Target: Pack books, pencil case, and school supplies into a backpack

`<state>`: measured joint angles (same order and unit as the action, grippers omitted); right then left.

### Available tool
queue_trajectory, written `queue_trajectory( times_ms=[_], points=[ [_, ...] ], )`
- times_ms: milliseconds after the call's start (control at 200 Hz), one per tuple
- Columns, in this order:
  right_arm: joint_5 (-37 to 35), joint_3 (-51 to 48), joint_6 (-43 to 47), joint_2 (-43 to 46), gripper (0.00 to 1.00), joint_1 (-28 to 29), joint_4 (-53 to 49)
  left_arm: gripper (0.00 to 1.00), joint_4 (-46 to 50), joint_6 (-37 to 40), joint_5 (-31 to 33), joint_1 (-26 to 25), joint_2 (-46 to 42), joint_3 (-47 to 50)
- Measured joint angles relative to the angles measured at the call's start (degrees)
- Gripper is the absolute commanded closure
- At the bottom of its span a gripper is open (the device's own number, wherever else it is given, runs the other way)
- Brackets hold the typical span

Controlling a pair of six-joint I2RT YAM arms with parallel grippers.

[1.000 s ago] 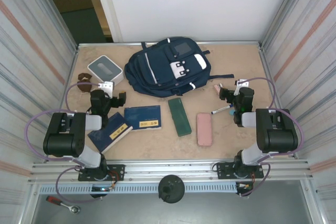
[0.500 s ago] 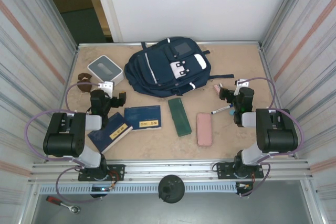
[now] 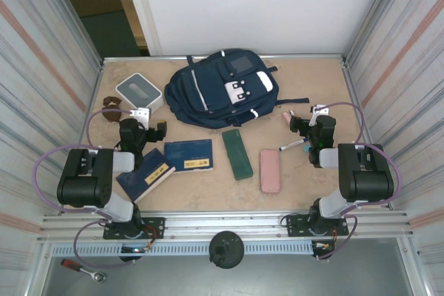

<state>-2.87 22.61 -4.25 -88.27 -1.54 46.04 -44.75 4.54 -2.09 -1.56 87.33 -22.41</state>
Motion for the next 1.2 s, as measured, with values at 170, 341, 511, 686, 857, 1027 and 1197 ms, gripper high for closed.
queue_trajectory(
  times_ms=[170, 341, 511, 686, 857, 1027, 1197],
  points=[
    [0.02, 0.0, 0.02, 0.0, 0.01, 0.0, 0.0, 0.01, -0.02, -0.31, -1.92, 1.46, 0.0, 0.0],
    [0.13, 0.0, 0.0, 0.0, 0.01, -0.09, -0.02, 0.01, -0.02, -0.33, -2.89, 1.95, 0.0, 0.0],
    [-1.9, 2.54, -0.5, 3.06, 0.01, 0.15, -8.31, 0.01, 2.58, -0.87, -2.51, 1.95, -2.25, -0.07],
    [-6.78, 5.51, -4.42, 15.85, 0.01, -0.02, -17.75, 0.01, 18.27, -8.41, 6.47, 1.97, -13.68, -5.11],
    [-13.14, 12.09, -11.06, 28.87, 0.01, -0.5, -33.94, 0.01, 36.57, -21.49, 13.35, 4.96, -22.99, -13.35],
    [-12.15, 21.24, -17.79, 35.28, 0.01, -1.14, -49.31, 0.01, 45.86, -29.62, 5.75, 6.08, -30.58, -13.44],
    [-0.85, 22.01, -22.82, 35.98, 0.01, 1.18, -58.86, 0.01, 48.85, -35.89, -6.19, 2.38, -32.81, -13.05]
  ],
)
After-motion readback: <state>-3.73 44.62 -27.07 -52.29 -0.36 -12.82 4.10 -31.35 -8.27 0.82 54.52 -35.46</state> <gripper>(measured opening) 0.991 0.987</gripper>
